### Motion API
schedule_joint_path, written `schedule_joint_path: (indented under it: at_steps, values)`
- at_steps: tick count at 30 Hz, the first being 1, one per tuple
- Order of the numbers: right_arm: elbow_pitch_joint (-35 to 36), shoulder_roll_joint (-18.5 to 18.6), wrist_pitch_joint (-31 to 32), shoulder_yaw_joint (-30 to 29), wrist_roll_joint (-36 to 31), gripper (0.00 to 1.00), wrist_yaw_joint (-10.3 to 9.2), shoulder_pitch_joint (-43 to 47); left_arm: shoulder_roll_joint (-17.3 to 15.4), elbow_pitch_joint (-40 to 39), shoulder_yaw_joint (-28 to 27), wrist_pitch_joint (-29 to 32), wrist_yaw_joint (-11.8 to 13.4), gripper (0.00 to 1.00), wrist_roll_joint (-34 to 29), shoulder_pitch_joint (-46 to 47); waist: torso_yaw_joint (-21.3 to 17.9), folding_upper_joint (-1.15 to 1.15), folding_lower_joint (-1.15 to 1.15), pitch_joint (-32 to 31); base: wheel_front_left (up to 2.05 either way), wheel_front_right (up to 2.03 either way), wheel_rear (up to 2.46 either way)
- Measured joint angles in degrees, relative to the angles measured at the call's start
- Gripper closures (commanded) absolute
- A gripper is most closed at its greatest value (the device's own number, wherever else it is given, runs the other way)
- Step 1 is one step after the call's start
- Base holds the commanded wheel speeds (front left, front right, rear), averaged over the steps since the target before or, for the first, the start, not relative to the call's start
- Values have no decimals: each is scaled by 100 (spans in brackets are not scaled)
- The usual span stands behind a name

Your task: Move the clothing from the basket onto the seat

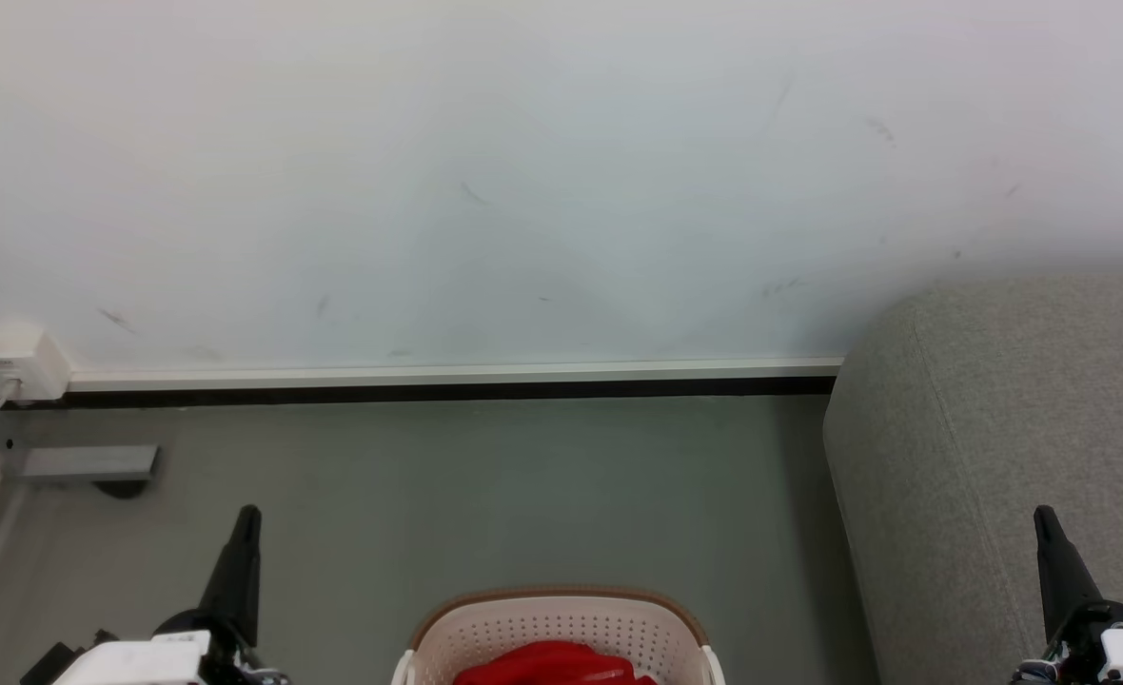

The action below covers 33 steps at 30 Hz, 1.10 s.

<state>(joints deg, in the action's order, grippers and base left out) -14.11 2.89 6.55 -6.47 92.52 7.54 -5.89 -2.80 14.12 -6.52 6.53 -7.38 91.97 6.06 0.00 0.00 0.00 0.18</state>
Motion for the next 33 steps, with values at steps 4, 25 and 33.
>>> schedule_joint_path:
  at_steps: [4, 25, 33]
  values:
    - [0, 0, 1, 0, -1, 100, 0, 0, 0, 0, 0, -1, 0, 100, 0, 0, 0, 0, 0, 0, 0, 0, 0]
    - [0, 0, 1, 0, 0, 100, 0, 0, 0, 0, 0, 0, 0, 100, 0, 0, 0, 0, 0, 0, 0, 0, 0]
    - [0, 0, 0, 0, 0, 100, 0, 0, 0, 0, 0, 0, 0, 100, 0, 0, 0, 0, 0, 0, 0, 0, 0]
